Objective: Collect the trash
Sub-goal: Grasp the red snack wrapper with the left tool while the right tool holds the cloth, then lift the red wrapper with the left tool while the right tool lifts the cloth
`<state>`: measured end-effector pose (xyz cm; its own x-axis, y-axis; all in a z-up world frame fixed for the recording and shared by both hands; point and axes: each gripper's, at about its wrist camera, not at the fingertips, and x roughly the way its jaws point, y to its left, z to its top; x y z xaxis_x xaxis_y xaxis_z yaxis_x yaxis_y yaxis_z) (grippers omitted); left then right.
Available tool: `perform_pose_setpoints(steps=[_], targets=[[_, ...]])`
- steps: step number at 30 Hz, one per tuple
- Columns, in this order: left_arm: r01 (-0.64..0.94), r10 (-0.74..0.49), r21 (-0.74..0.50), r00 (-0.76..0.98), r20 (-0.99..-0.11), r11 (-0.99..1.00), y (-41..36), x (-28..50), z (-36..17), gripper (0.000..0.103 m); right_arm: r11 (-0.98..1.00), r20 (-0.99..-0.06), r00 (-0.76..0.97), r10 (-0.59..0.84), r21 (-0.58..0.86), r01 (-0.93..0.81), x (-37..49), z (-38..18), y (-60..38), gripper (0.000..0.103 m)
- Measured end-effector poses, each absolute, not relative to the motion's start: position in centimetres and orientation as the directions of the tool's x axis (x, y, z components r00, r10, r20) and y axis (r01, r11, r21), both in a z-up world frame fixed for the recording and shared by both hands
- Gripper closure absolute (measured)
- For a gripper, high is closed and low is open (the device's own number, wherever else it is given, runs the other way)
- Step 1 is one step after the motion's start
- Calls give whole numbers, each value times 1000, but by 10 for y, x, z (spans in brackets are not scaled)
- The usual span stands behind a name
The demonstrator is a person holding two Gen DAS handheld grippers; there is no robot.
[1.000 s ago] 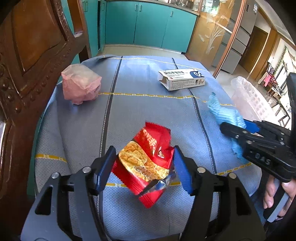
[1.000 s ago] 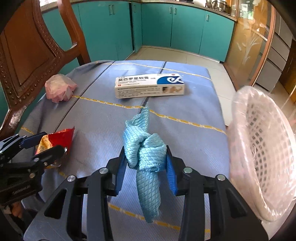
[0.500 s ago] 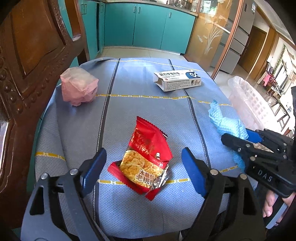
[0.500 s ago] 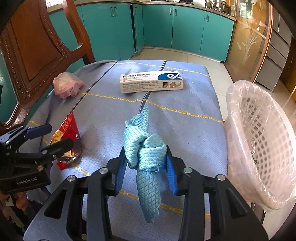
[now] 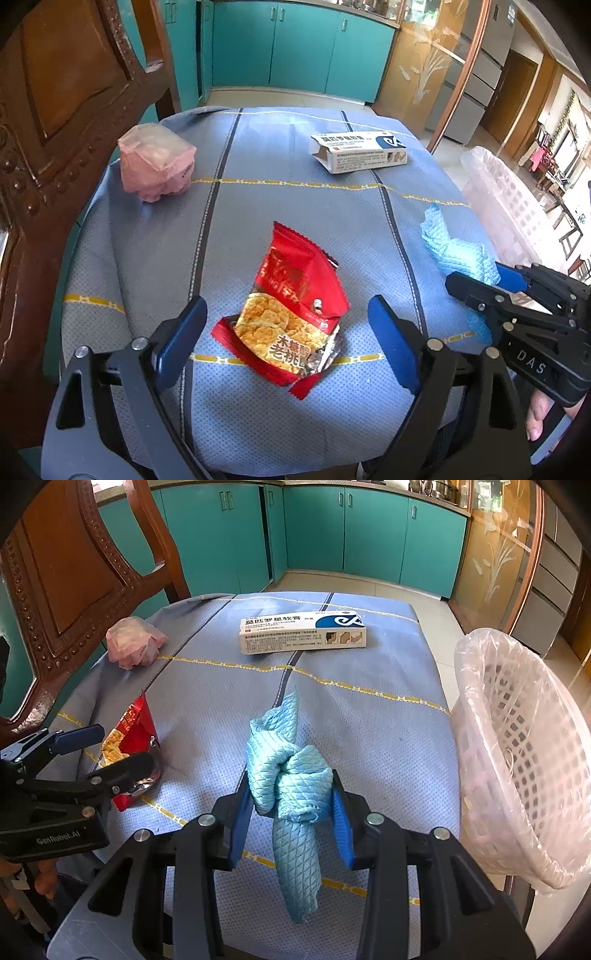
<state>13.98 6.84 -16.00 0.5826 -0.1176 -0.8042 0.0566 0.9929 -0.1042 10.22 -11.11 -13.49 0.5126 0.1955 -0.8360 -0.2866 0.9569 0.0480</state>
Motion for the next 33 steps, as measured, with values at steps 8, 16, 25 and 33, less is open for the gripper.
perform_pose_setpoints(steps=[8,16,25,33], targets=[[13,-87,-97,581,-809,995,78,141,-164,57,959,-832,521,193,48,-279,102,-134,-113,64],[14,-82,-93,610,-788,996,79,137,-155,72,960,-828,526,194,50,-275,102,-133,-115,63],[16,-81,-92,631,-772,996,78,133,-144,77,960,-826,528,196,53,-274,102,-131,-116,63],[17,-81,-92,645,-760,996,78,131,-137,79,959,-826,528,198,52,-278,102,-131,-116,63]])
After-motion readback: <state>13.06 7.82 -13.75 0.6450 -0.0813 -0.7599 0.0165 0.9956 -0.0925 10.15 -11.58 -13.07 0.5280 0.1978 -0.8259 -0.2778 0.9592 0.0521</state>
